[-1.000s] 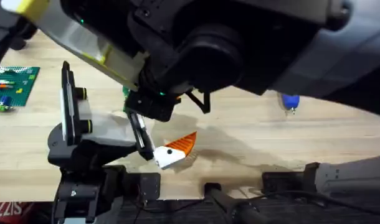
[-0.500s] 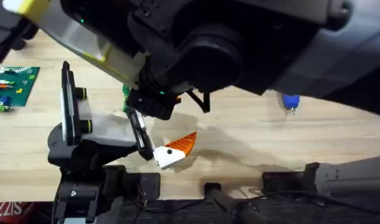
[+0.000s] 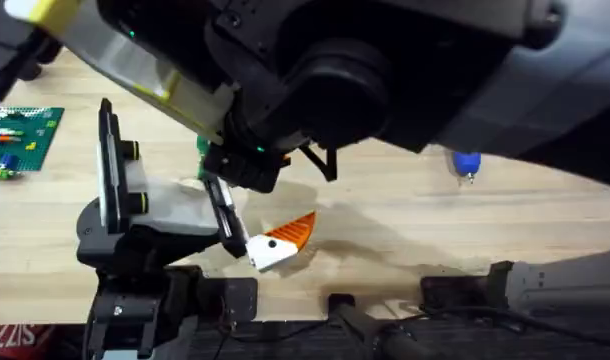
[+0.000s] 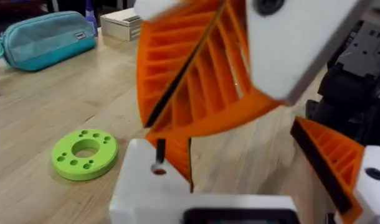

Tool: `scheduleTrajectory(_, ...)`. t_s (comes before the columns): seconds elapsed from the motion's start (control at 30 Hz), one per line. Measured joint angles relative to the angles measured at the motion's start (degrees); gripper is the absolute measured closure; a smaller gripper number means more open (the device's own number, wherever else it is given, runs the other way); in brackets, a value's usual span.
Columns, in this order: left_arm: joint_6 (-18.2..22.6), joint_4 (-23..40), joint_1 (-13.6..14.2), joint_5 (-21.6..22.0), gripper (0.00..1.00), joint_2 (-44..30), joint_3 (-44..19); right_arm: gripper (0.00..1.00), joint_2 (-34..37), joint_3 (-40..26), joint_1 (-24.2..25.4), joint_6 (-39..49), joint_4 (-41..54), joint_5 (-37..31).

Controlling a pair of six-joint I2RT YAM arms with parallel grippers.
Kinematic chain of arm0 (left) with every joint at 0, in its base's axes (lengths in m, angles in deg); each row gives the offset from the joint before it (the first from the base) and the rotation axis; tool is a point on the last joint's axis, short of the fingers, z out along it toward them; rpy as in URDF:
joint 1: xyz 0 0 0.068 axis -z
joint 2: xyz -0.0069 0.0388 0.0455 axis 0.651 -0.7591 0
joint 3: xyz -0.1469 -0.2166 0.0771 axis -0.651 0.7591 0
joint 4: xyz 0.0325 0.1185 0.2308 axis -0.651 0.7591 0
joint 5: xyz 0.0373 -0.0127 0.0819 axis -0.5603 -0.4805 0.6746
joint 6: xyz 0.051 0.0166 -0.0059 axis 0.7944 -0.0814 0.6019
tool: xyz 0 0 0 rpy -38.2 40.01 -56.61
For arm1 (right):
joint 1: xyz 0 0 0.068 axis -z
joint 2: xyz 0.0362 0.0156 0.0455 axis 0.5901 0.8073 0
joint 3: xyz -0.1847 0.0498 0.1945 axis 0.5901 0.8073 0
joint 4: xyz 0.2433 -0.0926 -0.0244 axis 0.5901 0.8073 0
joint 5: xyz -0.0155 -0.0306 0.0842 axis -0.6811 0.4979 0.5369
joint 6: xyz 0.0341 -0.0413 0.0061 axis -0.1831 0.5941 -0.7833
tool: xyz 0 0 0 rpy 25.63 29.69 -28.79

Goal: Pick up the gripper from the table and insert it into the empty holder that is missing its gripper. Then pick up a screw, insert it into the mounting hole, and use the screwdriver to tighten it. Finally, clean up the table by picking up the vegetable and placing it into the bucket.

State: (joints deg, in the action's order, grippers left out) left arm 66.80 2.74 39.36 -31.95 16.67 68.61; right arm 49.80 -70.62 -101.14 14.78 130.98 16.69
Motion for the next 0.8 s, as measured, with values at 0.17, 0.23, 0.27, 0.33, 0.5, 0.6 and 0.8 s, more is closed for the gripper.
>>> scheduleTrajectory(0.17,0.0,0.0,0.0,0.0,0.014,0.0,0.0,0.997,1.2,-0.1,0.0,0.0,0.0,0.1)
scheduleTrajectory(0.23,0.0,0.0,0.0,0.0,0.015,0.0,0.0,0.997,2.0,-0.1,0.0,0.0,0.0,0.5)
scheduleTrajectory(0.27,0.0,0.0,0.0,0.0,0.015,0.0,0.0,0.997,2.2,-0.1,0.0,0.0,0.0,0.8)
scheduleTrajectory(0.33,0.0,0.0,0.0,0.0,0.015,0.0,0.0,0.997,2.6,-0.1,0.0,0.0,0.0,1.1)
scheduleTrajectory(0.5,0.0,0.0,0.0,0.0,0.016,0.0,0.0,0.997,2.7,-0.1,0.0,0.0,0.3,1.5)
scheduleTrajectory(0.6,0.0,0.0,0.0,-0.1,0.015,0.0,0.0,0.997,2.7,-0.1,0.0,0.0,1.0,1.5)
scheduleTrajectory(0.8,0.0,0.0,0.0,-0.2,0.015,0.0,0.0,0.997,2.7,-0.1,0.0,0.0,1.4,0.6)
